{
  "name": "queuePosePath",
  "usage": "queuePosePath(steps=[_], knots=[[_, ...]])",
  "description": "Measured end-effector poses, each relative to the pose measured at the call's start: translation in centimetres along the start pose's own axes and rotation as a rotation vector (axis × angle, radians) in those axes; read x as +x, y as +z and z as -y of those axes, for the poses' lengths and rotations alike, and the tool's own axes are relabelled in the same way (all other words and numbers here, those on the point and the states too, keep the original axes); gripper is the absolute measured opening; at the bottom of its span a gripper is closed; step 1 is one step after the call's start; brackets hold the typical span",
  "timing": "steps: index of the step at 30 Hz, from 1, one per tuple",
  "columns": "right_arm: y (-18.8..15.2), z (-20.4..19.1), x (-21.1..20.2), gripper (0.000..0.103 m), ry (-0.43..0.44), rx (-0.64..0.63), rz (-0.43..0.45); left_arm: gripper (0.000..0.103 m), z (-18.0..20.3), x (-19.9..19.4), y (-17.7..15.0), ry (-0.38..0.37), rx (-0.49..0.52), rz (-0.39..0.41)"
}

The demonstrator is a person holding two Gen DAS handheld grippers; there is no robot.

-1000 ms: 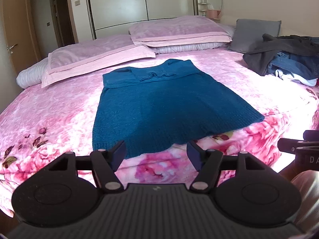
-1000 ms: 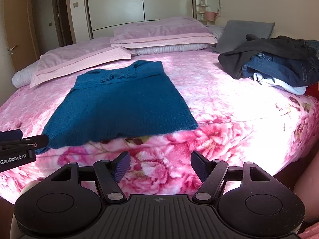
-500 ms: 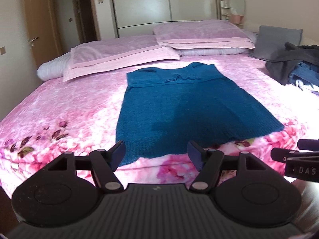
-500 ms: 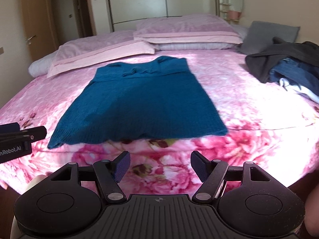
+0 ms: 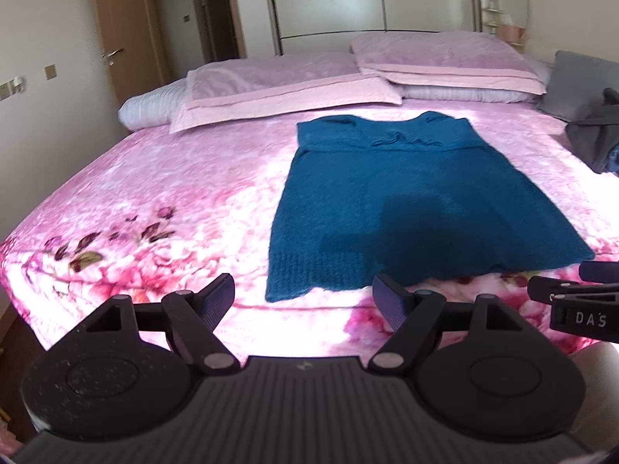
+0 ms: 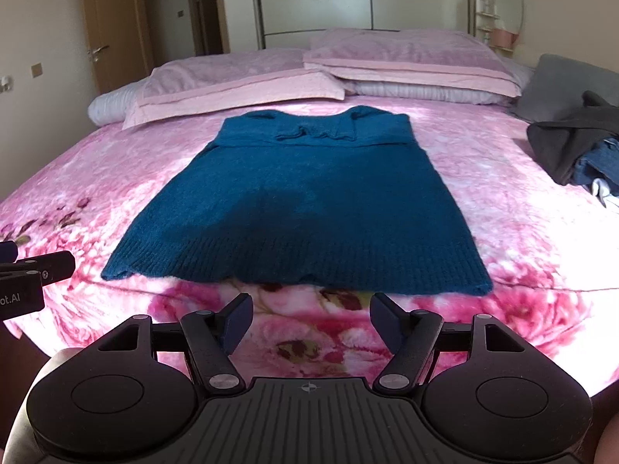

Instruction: Fold clothes

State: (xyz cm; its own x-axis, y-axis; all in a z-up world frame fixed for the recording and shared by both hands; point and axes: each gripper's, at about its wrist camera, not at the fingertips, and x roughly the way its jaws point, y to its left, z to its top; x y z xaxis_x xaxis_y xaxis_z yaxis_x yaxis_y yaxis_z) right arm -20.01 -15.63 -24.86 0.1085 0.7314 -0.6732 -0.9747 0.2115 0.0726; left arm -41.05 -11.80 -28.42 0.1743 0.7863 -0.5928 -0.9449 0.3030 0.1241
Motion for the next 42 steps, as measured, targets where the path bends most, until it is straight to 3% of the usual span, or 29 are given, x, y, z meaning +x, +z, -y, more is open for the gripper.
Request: queuePosePath(steps=[8,14,24,28,35,42], knots=[[0.1,-0.1,1.6,0.070,0.002,-0.069,-0.041,0.076,-0.2,1.4,-0.5,-0.028,-0.027,-0.022],[-0.1,-0.4,2.8,0.070,-0.037,-0.039,-0.037,0.076,-0.2,3.6,-0.8,-0.065,0.016,-0.042],[-1.2,-0.1,5.1,0.070,-0.132,-0.006,-0.108,0.076,0.2,7.9,-0.8,-0.151,0.029,-0.083],[-1.3,0.9,5.6,0.070,-0.136,0.016,-0.084,0.075,-0.7,9.5,-0.4,-0.193,0.018,-0.078],[-1.8,11.5,4.3,0.070,0.006,0.400,0.098,0.066,-7.1,12.9,0.6,-0.299,-0.150,-0.104],[-0.3,19.8,6.2,0.070,0.091,0.492,0.035,0.062,-11.6,18.3,1.6,-0.414,-0.361,-0.208]])
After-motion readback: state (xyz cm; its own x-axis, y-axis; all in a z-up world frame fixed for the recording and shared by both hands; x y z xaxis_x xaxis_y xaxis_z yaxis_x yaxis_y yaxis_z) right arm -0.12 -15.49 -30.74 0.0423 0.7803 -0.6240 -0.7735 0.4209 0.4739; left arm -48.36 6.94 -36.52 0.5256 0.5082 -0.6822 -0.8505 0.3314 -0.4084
